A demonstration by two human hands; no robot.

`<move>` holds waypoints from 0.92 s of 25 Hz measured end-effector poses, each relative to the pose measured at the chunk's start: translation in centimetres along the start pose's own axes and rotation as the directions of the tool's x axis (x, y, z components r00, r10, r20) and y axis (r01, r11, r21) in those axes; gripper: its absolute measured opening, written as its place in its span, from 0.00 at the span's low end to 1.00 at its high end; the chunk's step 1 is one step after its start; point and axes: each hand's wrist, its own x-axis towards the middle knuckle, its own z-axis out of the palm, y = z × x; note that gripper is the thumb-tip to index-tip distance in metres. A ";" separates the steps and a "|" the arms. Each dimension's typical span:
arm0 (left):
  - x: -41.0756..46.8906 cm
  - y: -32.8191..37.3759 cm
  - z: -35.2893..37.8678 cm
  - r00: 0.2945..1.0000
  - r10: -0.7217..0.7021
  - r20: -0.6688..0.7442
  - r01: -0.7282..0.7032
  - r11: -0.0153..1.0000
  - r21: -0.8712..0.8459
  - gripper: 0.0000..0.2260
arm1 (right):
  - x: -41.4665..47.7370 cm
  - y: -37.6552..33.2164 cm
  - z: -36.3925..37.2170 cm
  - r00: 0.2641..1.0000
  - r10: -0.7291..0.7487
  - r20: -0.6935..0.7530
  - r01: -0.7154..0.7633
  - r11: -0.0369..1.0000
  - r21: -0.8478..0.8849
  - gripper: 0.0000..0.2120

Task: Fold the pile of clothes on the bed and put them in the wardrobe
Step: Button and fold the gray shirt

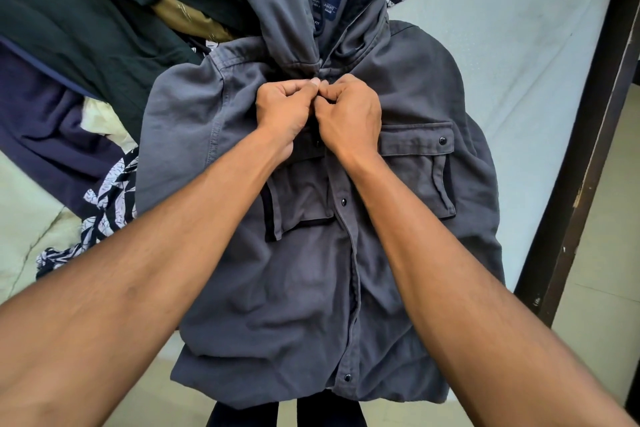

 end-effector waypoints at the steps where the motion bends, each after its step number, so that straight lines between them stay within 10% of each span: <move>1: 0.1 -0.1 -0.1 1.000 0.006 0.002 -0.006 1.000 0.012 0.05 | -0.1 -0.1 0.0 1.000 -0.005 -0.004 0.005 1.000 -0.008 0.14; 6: -1.1 1.3 0.0 0.994 0.065 0.088 -0.077 0.988 0.131 0.08 | -1.2 1.3 -2.2 0.986 -0.016 0.167 -0.053 0.914 0.401 0.13; 10: -2.8 2.5 -5.0 0.960 0.275 0.053 -0.276 0.895 0.351 0.07 | -3.1 4.1 -7.3 0.989 0.086 -0.122 -0.020 0.886 0.464 0.13; 12: -3.4 2.7 -8.7 0.891 0.449 0.074 -0.423 0.758 0.497 0.11 | -2.9 7.3 -10.4 0.957 0.163 -0.240 -0.062 0.923 0.379 0.17; 15: -3.3 3.2 -12.3 0.777 0.612 0.145 -0.483 0.434 0.761 0.21 | -0.9 11.0 -13.2 0.951 0.308 0.014 -0.296 0.901 0.317 0.29; 21: -0.3 8.2 -10.6 0.953 0.261 0.151 -0.196 0.156 0.968 0.20 | 4.5 9.5 -14.5 0.895 0.280 0.347 -0.397 0.855 0.334 0.19; 23: 0.3 10.0 -9.5 0.979 0.073 0.191 -0.203 0.250 0.947 0.15 | 5.4 8.1 -14.1 0.900 0.245 0.362 -0.381 0.846 0.373 0.09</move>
